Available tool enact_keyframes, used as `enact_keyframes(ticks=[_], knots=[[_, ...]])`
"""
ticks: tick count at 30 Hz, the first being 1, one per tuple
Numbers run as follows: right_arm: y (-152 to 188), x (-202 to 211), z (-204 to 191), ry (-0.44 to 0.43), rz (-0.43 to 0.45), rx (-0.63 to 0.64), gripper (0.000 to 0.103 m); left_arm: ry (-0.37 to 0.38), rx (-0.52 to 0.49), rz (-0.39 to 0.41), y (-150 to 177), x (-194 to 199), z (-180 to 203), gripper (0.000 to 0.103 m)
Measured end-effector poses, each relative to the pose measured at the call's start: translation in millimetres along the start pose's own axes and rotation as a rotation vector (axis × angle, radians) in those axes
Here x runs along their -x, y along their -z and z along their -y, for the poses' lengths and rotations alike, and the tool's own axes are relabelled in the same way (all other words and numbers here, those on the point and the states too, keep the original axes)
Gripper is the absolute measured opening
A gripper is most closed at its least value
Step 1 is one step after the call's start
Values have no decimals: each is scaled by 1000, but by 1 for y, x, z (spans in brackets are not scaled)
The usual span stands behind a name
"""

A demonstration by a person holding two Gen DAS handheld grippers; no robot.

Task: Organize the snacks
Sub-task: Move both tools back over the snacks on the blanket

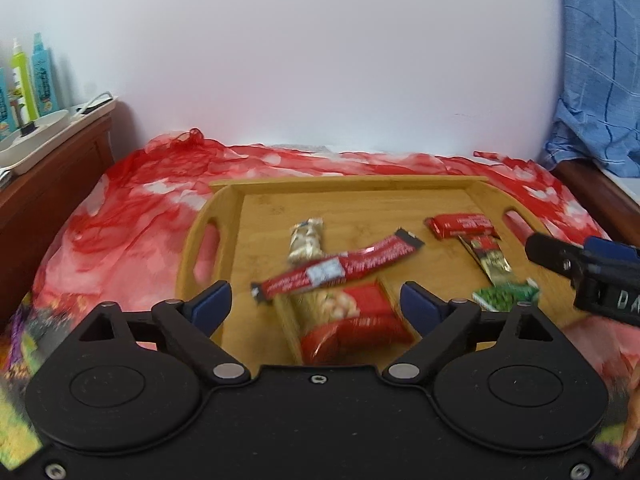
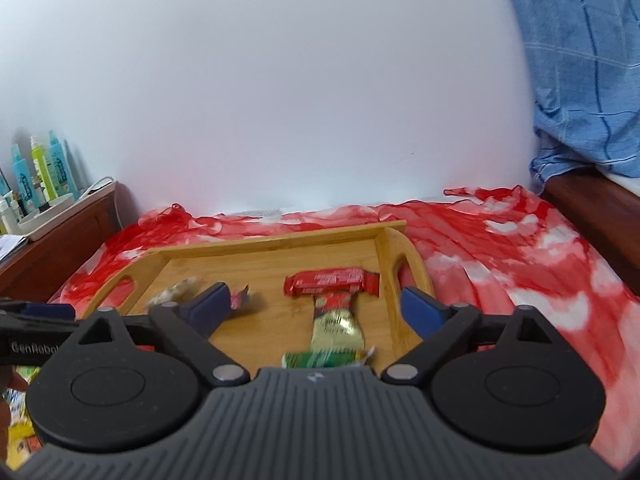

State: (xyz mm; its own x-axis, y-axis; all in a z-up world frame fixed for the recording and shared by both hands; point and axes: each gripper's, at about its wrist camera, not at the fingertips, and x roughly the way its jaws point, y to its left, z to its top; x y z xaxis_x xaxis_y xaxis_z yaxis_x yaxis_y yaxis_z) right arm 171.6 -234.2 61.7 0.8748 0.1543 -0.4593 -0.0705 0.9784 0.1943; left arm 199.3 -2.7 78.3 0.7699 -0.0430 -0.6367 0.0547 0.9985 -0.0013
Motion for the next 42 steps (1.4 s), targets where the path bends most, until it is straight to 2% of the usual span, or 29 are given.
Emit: enact_keyframes(ticks=[8, 14, 18, 24, 27, 30, 37, 42], knots=[[46, 50, -37, 39, 45, 121, 103, -42, 4, 23, 42, 39, -18, 97], [76, 76, -50, 83, 46, 115, 103, -63, 18, 45, 71, 63, -35, 99], [96, 89, -52, 123, 26, 77, 103, -103, 38, 68, 90, 75, -49, 101], [125, 99, -54, 197, -10, 11, 94, -171, 98, 67, 117, 81, -72, 101], [133, 103, -53, 211, -13, -31, 89, -207, 117, 54, 123, 79, -82, 101], [137, 105, -53, 238, 3, -28, 84, -232, 148, 75, 127, 81, -92, 101], [137, 99, -51, 252, 17, -39, 82, -275, 214, 68, 124, 70, -110, 99], [138, 97, -55, 257, 33, -19, 82, -270, 260, 13, 122, 54, -118, 89]])
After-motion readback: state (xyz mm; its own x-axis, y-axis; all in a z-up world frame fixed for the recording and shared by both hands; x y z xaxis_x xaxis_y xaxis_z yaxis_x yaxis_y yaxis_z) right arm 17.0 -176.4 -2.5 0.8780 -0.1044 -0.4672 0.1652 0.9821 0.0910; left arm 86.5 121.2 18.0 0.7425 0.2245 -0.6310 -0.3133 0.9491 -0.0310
